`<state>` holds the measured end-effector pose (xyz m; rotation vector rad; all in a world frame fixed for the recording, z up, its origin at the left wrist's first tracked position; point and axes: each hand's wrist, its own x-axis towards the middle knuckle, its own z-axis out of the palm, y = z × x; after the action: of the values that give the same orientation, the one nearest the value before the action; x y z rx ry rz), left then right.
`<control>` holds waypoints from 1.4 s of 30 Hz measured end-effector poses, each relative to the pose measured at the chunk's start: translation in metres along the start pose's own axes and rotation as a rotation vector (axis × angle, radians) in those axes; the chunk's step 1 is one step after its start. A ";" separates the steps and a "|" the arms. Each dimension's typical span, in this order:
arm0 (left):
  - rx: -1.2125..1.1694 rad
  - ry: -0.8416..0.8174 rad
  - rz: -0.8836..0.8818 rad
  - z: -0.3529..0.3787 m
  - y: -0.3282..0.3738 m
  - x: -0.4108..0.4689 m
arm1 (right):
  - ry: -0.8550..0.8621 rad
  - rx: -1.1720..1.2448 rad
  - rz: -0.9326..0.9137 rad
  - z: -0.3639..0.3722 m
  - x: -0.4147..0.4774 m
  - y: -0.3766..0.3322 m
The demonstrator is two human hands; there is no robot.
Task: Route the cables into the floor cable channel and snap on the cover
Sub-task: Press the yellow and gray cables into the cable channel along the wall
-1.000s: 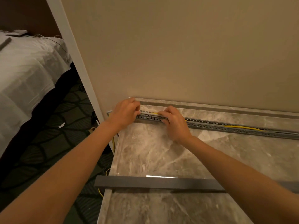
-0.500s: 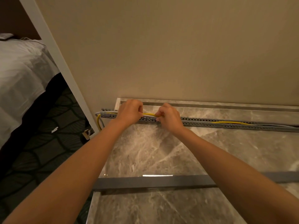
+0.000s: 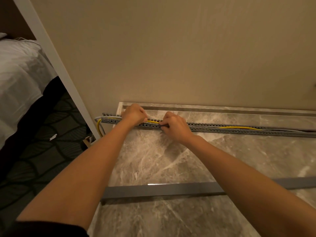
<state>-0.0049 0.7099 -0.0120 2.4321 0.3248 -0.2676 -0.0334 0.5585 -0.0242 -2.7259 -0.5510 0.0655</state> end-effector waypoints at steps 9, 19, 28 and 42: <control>-0.148 -0.115 0.223 -0.003 -0.017 -0.003 | 0.033 0.085 0.059 0.004 -0.004 -0.003; 0.372 0.140 0.098 0.015 -0.033 -0.014 | -0.056 -0.003 0.054 -0.008 -0.007 -0.009; 0.322 0.290 0.405 0.037 0.004 -0.035 | 0.129 -0.014 0.126 -0.019 -0.042 0.036; 0.501 0.163 0.605 0.114 0.078 -0.053 | 0.082 -0.133 0.388 -0.059 -0.093 0.136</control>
<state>-0.0439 0.5698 -0.0379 2.9049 -0.4686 0.1379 -0.0628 0.3862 -0.0193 -2.9113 0.0026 0.0153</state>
